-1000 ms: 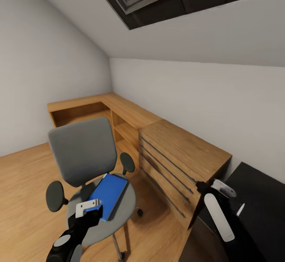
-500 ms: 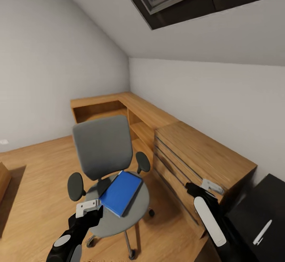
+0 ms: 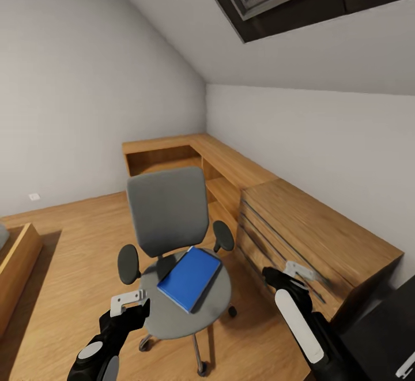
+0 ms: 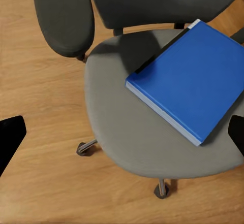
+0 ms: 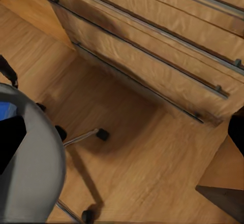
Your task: In the bedroom, organize the workspace by keeping the computer under the desk, ensuring the monitor is on the desk, placing the keyboard on the desk next to the monitor, placing the mouse on the desk next to the keyboard, moving the folder from the swivel chair onto the desk next to the mouse, stacking the notebook on top of the folder with the pen on top of the notebook, and positioning the swivel chair next to the desk.
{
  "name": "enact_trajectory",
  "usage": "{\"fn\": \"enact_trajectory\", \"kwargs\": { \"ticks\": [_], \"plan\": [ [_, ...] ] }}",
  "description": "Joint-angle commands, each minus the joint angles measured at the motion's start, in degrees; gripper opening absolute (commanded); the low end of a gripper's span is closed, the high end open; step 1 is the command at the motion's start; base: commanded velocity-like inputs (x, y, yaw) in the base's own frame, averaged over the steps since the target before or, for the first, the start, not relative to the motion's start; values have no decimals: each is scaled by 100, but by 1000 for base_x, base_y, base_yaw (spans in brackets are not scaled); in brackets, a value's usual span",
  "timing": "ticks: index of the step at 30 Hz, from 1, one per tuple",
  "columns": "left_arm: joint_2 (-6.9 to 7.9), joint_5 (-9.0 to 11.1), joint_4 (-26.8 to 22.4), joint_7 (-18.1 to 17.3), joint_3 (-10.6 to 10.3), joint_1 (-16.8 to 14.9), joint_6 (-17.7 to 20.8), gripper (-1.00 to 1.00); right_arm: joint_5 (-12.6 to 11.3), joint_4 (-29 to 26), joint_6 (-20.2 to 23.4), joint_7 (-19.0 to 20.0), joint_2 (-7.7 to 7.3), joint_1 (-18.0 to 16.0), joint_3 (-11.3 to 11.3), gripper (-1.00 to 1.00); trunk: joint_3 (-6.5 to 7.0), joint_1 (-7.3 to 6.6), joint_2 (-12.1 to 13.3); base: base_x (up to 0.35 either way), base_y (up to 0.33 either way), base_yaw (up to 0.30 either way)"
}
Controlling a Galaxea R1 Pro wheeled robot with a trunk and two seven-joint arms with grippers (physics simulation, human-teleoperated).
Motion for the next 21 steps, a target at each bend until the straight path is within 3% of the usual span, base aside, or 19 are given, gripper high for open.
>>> {"fn": "enact_trajectory", "kwargs": {
  "ticks": [1, 21],
  "plan": [
    [0, 61, -12, 51, -7, -2, 19, 100, -34, -3, 26, -19, -6, -6, 85, 100, -6, 0, -4, 0, 0, 16],
    [9, 61, -24, 76, -2, -5, 8, 100, -13, -33, 17, -46, -6, -6, 444, 100, -6, 0, -4, 0, 0, 18]
  ]
}}
